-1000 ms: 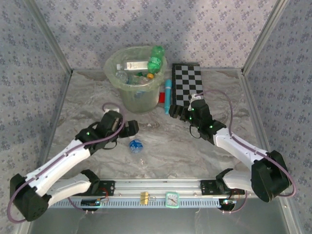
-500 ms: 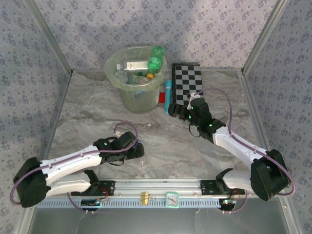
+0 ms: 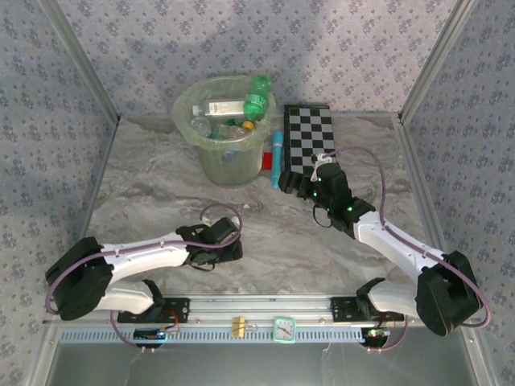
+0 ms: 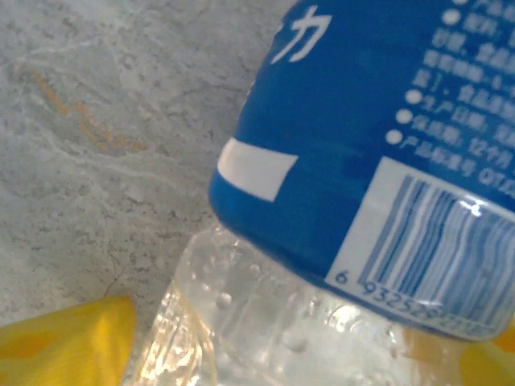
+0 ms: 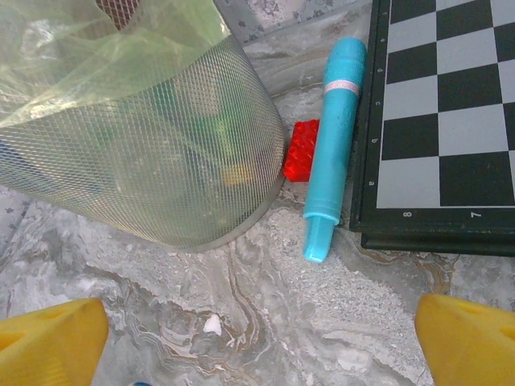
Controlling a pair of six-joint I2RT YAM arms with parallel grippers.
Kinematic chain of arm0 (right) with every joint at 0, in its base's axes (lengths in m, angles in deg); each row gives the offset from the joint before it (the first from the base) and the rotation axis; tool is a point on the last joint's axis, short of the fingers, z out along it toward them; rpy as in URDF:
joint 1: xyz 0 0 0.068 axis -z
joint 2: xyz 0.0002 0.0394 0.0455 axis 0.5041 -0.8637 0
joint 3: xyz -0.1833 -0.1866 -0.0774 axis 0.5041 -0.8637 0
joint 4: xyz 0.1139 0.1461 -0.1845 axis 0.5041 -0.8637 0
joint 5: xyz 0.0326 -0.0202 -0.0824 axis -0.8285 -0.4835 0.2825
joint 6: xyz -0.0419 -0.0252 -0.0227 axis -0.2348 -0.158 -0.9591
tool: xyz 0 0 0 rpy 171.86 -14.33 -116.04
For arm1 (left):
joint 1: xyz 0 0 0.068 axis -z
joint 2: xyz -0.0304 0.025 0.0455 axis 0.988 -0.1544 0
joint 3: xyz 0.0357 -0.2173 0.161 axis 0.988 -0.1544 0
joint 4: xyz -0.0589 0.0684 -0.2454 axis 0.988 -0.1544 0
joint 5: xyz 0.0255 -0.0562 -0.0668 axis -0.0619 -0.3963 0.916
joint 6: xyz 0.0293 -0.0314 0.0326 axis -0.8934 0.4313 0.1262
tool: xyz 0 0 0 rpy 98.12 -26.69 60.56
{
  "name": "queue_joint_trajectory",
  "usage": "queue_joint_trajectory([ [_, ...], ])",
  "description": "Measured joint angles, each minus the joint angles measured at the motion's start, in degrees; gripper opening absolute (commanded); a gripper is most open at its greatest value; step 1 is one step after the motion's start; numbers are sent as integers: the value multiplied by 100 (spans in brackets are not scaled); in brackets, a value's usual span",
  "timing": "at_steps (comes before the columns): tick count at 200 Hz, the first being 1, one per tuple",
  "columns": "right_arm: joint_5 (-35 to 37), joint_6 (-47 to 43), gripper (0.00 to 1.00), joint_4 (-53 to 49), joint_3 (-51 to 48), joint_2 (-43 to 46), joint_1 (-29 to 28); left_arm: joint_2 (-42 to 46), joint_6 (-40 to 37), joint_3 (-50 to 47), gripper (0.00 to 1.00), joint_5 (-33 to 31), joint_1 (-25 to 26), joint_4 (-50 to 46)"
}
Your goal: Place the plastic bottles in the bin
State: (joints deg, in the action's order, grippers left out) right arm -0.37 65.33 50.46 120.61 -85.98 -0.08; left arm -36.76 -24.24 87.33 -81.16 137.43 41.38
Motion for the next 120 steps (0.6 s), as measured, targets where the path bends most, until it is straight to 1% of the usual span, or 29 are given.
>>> queue_joint_trajectory([
  [11, 0, 0, 100, 0, 0, 31, 0, -28, -9, 11, 69, -52, -2, 70],
  [27, 0, 0, 100, -4, 0, 42, 0, -48, -61, 15, 64, -109, -7, 131],
  [78, 0, 0, 100, -26, 0, 42, 0, 57, -70, 15, 56, -326, -170, 61],
  [100, 0, 0, 100, -37, 0, 42, 0, 557, -70, 7, 54, -566, -404, -122],
  [120, 0, 0, 100, -37, 0, 42, 0, 1362, -79, -55, 53, -874, -809, -243],
])
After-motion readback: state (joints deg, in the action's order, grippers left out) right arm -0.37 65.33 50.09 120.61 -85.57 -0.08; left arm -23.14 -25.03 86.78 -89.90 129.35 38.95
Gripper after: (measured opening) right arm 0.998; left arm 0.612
